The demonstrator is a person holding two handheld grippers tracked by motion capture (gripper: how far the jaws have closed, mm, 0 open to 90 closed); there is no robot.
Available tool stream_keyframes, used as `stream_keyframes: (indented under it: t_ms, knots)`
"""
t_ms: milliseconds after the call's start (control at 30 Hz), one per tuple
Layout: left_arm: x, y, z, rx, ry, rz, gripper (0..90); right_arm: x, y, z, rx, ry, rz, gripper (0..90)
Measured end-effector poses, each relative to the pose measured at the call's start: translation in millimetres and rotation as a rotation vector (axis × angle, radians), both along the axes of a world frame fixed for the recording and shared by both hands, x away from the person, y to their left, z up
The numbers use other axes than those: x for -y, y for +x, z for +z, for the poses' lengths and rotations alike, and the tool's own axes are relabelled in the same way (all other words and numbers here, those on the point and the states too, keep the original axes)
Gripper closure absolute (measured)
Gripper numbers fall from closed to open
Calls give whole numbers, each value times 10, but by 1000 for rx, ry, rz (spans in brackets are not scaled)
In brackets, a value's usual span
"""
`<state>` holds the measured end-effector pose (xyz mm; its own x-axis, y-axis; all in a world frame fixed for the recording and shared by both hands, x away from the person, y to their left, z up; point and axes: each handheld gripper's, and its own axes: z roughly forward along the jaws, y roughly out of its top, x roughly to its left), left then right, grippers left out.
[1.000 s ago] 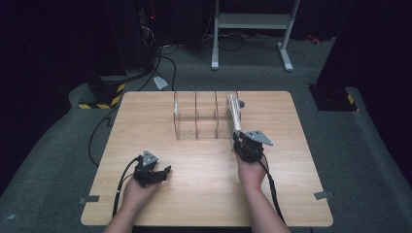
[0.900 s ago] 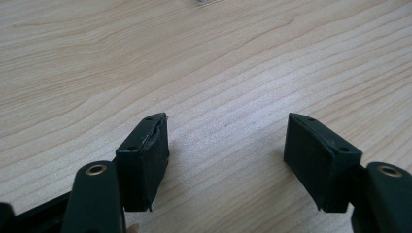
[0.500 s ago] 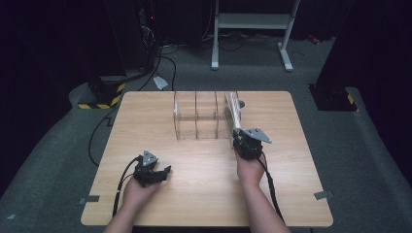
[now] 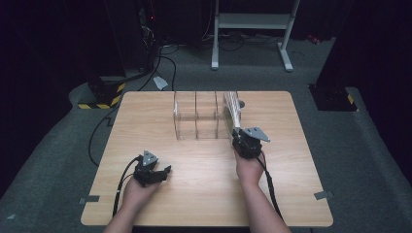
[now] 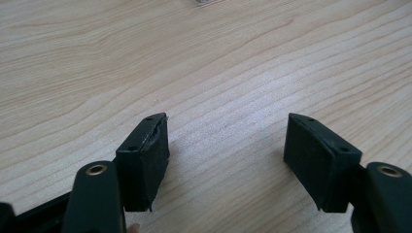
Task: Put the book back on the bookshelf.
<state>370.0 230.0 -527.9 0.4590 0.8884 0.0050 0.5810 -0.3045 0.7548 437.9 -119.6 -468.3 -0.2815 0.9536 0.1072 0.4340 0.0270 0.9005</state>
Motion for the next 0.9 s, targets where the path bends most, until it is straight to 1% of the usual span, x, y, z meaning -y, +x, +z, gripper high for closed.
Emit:
stream_keyframes:
  t_ms: [433, 600, 700, 733, 767, 900]
  knots:
    - [0, 0, 0, 0, 0, 0, 330, -31, 23, 7, 5, -10, 0, 714]
    - [0, 0, 0, 0, 0, 0, 329, -27, 22, 13, 11, -10, 3, 696]
    - [0, 0, 0, 0, 0, 0, 329, -32, 22, 20, 10, -10, 7, 658]
    - [0, 0, 0, 0, 0, 0, 330, -32, 22, 20, 10, -10, 7, 658]
    - [0, 0, 0, 0, 0, 0, 330, -34, 22, 19, 8, -15, 9, 624]
    - [0, 0, 0, 0, 0, 0, 330, -37, 13, 18, 2, -19, 17, 591]
